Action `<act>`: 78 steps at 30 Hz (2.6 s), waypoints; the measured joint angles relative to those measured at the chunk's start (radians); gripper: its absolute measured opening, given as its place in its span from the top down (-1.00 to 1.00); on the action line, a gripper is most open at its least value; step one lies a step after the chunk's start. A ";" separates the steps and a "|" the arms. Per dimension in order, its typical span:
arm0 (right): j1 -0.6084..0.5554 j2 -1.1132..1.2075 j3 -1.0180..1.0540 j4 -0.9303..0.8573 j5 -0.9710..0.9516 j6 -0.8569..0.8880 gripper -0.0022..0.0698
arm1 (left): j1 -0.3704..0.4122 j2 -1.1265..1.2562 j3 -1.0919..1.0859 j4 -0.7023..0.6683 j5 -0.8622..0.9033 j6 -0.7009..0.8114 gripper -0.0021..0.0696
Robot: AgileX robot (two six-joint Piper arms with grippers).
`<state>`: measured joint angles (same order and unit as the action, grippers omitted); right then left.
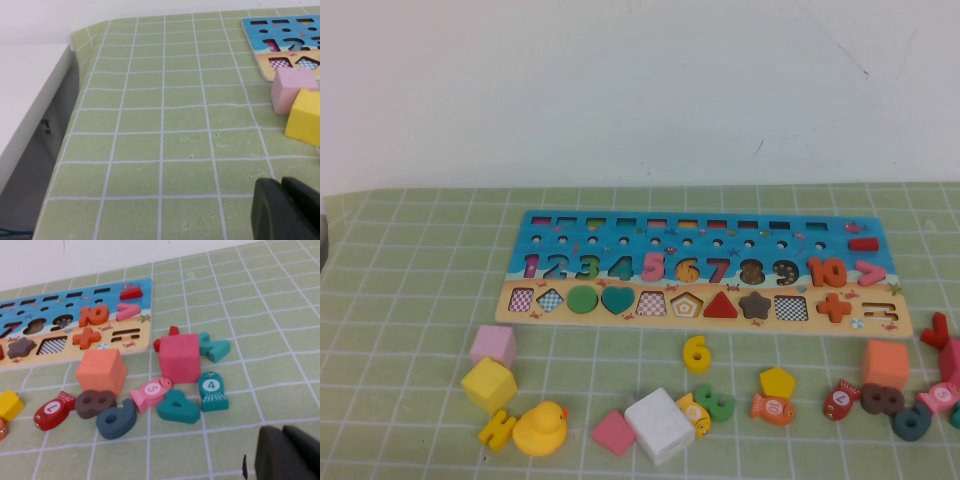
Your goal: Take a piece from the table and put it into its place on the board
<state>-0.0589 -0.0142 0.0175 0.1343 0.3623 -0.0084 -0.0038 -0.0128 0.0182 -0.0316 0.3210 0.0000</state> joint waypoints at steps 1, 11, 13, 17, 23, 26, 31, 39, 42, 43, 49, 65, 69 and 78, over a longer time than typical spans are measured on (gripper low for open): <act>0.000 0.000 0.000 0.000 0.000 0.000 0.95 | 0.000 0.000 0.000 0.000 0.000 0.000 0.95; 0.000 0.000 0.000 0.000 0.000 0.000 0.95 | 0.000 0.000 0.000 0.000 0.000 0.000 0.95; 0.000 0.000 0.000 0.000 0.000 0.000 0.95 | 0.000 0.000 0.000 0.003 0.000 0.000 0.95; 0.000 0.000 0.000 0.000 0.000 0.000 0.95 | 0.000 0.000 0.000 0.009 0.000 0.000 0.95; 0.000 0.000 0.000 0.000 0.000 0.000 0.95 | 0.000 0.000 0.000 0.013 0.000 0.000 0.95; 0.000 0.000 0.000 0.000 0.000 0.000 0.95 | 0.000 0.000 0.000 0.015 0.000 0.000 0.95; 0.000 0.000 0.000 0.000 0.000 0.000 0.95 | 0.000 0.000 0.000 0.015 0.000 0.010 0.95; 0.000 0.000 0.000 0.000 0.000 0.000 0.95 | 0.000 0.000 0.000 0.015 0.000 0.024 0.95; 0.000 0.000 0.000 0.000 0.000 0.000 0.95 | 0.000 0.000 0.000 0.015 0.000 0.024 0.95; 0.000 0.000 0.000 0.000 0.000 0.000 0.95 | 0.000 0.000 0.000 0.015 0.000 0.024 0.95; 0.000 0.000 0.000 0.000 0.000 0.000 0.95 | 0.000 0.000 0.000 0.021 0.000 0.044 0.95; 0.000 0.000 0.000 0.000 0.000 0.000 0.95 | 0.000 0.000 0.000 0.032 -0.012 0.050 0.95; 0.000 0.000 0.000 0.000 0.000 0.000 0.95 | 0.000 0.000 0.002 0.032 -0.085 0.050 0.95; 0.000 0.000 0.000 0.000 0.000 0.000 0.95 | 0.000 0.000 0.002 0.032 -0.551 0.052 0.95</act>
<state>-0.0589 -0.0142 0.0175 0.1343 0.3623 -0.0084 -0.0038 -0.0128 0.0202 0.0000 -0.2298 0.0519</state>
